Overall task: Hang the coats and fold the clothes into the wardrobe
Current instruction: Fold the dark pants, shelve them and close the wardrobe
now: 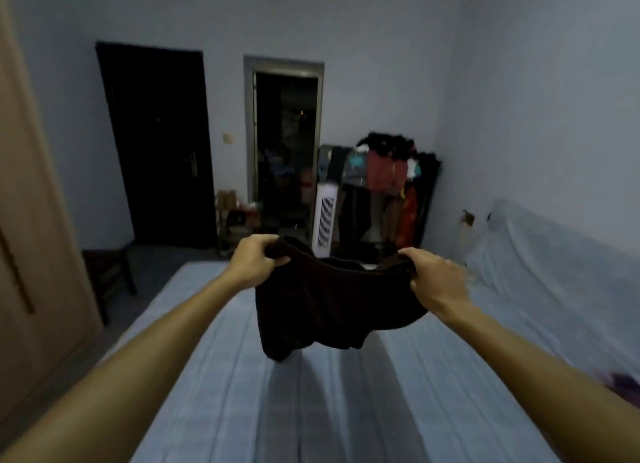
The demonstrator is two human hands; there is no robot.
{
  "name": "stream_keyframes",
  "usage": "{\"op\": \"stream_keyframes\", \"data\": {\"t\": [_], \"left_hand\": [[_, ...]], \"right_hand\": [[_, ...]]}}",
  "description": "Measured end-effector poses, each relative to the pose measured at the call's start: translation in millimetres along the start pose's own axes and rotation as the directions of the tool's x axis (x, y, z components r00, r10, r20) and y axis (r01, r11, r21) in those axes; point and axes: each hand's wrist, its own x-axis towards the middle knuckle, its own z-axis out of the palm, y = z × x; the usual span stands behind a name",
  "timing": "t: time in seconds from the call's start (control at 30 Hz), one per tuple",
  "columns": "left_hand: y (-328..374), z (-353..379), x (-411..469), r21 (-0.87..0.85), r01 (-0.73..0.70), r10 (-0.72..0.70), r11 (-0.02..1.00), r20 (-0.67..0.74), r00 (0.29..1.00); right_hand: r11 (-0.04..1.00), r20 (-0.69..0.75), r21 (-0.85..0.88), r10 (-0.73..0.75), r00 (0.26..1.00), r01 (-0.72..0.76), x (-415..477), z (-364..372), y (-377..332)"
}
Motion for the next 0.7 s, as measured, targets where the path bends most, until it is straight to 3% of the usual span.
{"op": "stream_keyframes", "data": {"t": [0.13,0.3,0.4,0.57,0.63,0.7], "left_hand": [[-59,57,-93,0.056,0.113,-0.123,0.992,0.225,0.967],[-112,113,-211,0.178,0.154,-0.219,0.972,0.444,0.869],[-135,133,-275,0.216,0.195,-0.282,0.957,0.521,0.806],[-171,172,-381,0.343,0.159,-0.37,0.926,0.739,0.563],[-187,188,-422,0.403,0.127,-0.405,0.907,0.743,0.532],[-201,203,-461,0.489,0.065,-0.443,0.87,0.717,0.538]], "right_hand": [[0.998,0.277,-0.008,0.055,0.959,-0.055,-127,42,-6],[0.997,0.575,0.006,0.064,0.816,-0.082,-262,75,-17],[0.994,0.591,0.062,0.04,0.806,-0.095,-326,87,-22],[0.98,0.697,0.167,-0.042,0.715,-0.105,-443,108,-34],[0.984,0.677,0.179,-0.111,0.727,-0.017,-485,120,-38],[0.99,0.727,0.115,-0.142,0.672,0.085,-519,131,-41]]}}
